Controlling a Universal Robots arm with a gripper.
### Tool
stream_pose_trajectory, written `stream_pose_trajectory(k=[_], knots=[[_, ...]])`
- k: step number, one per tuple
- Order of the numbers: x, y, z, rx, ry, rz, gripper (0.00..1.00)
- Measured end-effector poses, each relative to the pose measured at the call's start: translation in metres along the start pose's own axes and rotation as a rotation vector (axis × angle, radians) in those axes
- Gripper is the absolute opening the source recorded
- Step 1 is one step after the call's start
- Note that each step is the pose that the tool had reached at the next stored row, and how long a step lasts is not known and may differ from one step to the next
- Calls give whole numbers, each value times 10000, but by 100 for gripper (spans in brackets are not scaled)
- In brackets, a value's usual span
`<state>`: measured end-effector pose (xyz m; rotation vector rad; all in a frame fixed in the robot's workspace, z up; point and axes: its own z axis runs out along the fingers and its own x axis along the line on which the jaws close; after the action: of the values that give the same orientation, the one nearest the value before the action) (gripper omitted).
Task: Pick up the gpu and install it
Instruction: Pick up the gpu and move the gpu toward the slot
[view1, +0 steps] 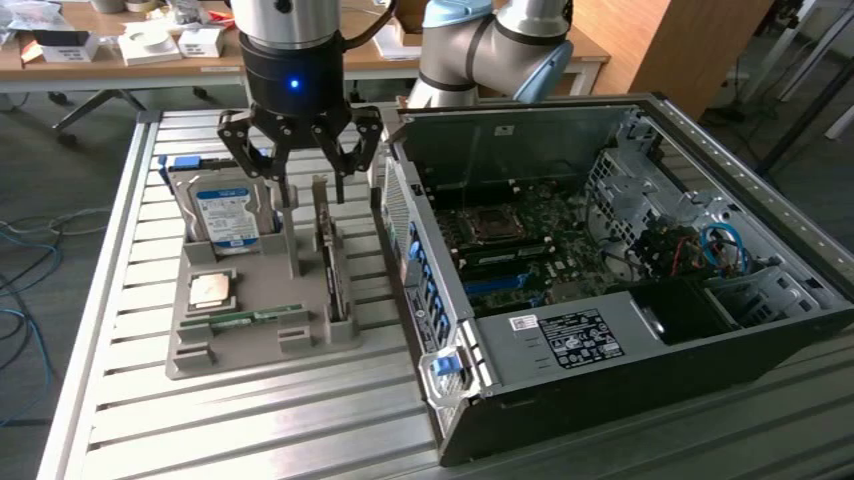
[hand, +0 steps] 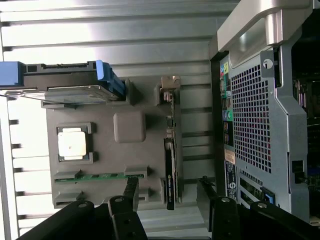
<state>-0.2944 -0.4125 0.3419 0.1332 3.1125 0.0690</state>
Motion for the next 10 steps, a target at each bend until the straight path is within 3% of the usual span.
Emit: stream_pose_trajectory(k=[10], knots=[[3, -5, 94, 2, 2, 0, 59]])
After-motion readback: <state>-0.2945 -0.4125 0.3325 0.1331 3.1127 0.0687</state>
